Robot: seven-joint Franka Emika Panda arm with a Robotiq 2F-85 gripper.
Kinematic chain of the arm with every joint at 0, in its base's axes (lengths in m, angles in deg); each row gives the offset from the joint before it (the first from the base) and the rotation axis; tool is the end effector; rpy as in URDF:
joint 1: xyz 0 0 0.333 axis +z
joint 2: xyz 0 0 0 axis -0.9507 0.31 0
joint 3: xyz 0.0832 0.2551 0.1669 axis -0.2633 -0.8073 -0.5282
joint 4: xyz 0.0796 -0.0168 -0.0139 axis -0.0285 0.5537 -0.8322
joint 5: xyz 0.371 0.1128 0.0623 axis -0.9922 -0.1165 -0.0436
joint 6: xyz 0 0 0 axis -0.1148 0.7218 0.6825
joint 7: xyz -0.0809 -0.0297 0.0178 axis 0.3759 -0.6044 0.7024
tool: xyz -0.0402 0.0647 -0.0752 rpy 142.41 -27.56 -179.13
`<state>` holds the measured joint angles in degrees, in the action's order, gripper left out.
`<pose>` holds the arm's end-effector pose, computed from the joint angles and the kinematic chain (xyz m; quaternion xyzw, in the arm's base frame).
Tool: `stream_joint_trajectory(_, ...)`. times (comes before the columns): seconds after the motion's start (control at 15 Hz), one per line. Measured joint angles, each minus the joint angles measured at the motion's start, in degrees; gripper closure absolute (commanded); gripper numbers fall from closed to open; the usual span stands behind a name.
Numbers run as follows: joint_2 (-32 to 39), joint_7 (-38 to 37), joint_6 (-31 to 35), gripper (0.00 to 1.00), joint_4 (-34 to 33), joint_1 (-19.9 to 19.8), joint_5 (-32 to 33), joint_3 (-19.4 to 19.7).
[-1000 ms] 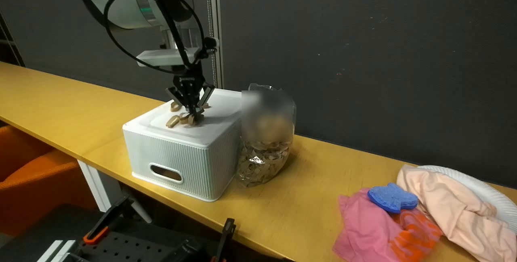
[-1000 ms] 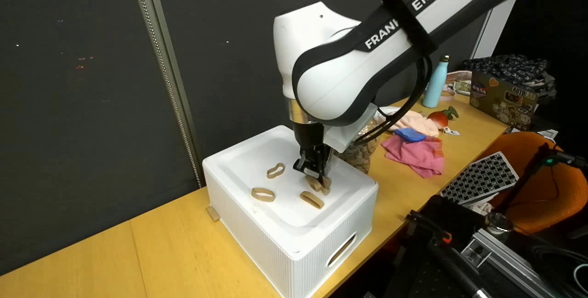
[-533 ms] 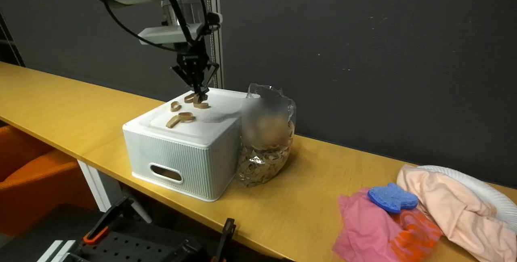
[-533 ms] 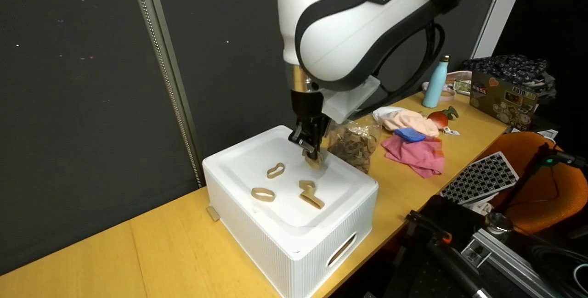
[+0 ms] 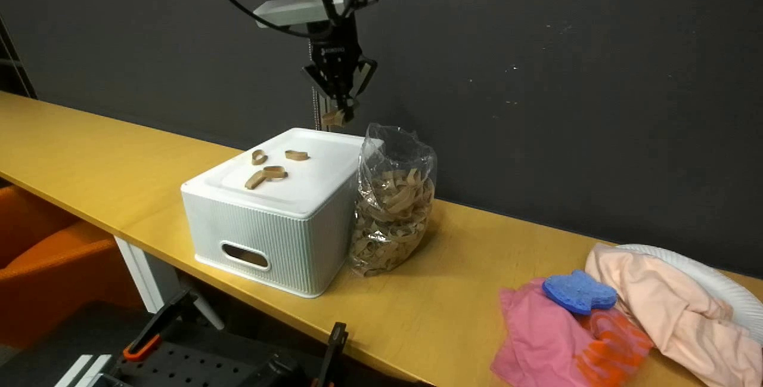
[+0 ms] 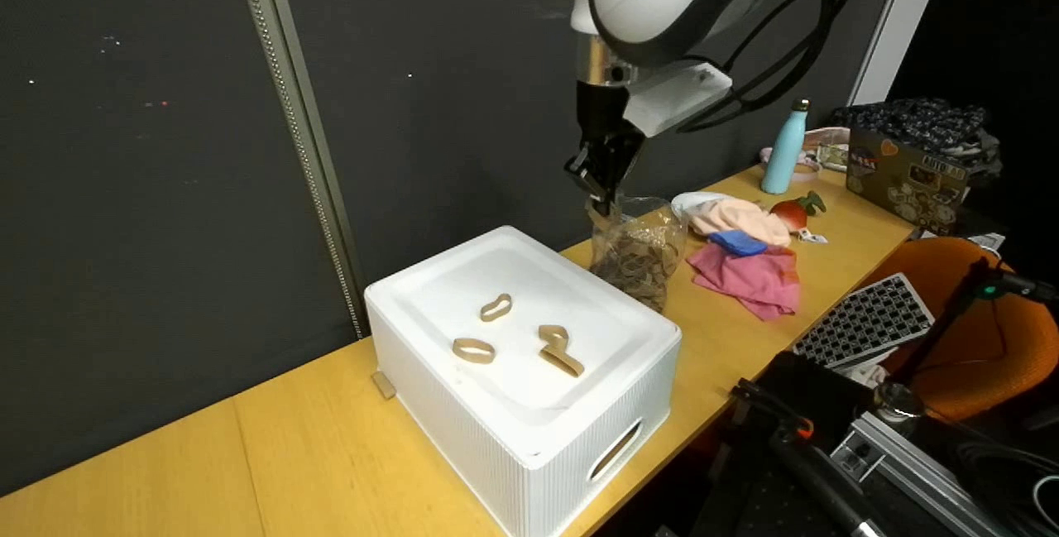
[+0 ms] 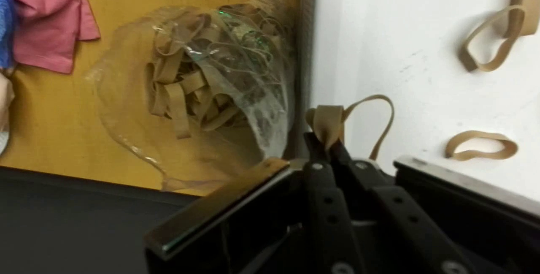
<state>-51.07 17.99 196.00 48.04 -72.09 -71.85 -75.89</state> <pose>0.5800 -0.0332 0.3951 0.9970 -0.0347 0.0244 0.0646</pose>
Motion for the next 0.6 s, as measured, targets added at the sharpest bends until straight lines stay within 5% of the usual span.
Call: stream_joint_trajectory(0.6,-4.0,0.1,-0.5,0.99,5.5,-5.2,0.1,3.6)
